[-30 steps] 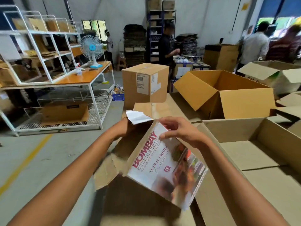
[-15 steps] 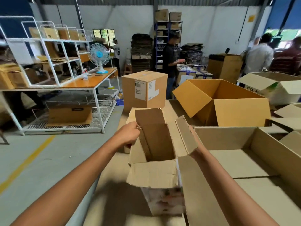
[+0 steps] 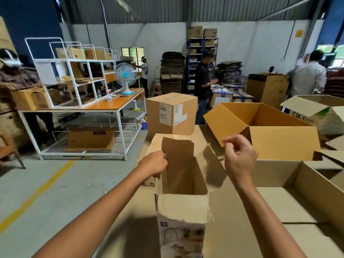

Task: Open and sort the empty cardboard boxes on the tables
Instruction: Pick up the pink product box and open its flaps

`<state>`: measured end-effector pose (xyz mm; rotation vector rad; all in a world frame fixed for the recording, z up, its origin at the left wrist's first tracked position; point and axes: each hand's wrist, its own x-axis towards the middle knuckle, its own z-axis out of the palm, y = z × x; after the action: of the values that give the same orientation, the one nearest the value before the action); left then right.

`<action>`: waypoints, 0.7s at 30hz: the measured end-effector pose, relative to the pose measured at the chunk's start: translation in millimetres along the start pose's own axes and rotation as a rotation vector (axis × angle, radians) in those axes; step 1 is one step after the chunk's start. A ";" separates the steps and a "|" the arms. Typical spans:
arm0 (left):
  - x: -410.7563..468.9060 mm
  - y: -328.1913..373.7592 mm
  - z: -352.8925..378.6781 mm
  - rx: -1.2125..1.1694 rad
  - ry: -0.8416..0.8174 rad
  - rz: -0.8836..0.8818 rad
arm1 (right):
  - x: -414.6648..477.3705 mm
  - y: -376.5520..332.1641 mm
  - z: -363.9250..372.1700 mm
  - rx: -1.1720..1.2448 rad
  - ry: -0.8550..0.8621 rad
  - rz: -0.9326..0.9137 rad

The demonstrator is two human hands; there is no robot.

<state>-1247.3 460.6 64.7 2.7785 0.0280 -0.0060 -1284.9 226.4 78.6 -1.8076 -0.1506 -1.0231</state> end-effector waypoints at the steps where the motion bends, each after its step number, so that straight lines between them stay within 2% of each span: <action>1: 2.2 2.2 1.6 0.000 -0.003 0.002 | 4.7 -11.0 -2.7 -0.064 -0.153 -0.065; 4: 6.3 7.9 6.0 0.024 0.006 0.008 | 13.1 -36.8 -6.3 -0.475 -0.764 -0.029; 6: 7.8 8.2 7.2 0.036 0.009 0.013 | 11.6 -37.7 -6.5 -0.701 -0.979 0.015; 10: 8.9 5.0 6.9 0.032 0.002 0.016 | -5.8 -21.9 -3.5 -0.748 -1.022 0.117; 13: 5.6 0.4 4.4 0.032 -0.009 0.023 | -21.2 -16.4 6.5 -0.604 -1.005 0.240; 15: 2.4 -1.4 -1.2 0.060 -0.044 0.029 | -26.1 -14.9 11.5 -0.581 -0.968 0.229; 18: -5.1 5.8 -21.6 0.297 -0.095 0.034 | -25.4 -11.2 14.4 -0.589 -0.934 0.223; 21: -18.9 22.1 -47.0 0.545 0.094 0.096 | -24.6 -8.6 14.9 -0.586 -0.924 0.250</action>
<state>-1265.7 456.4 116.6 3.3190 -0.0973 0.1642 -1296.5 250.9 65.5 -2.6454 -0.1848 0.0318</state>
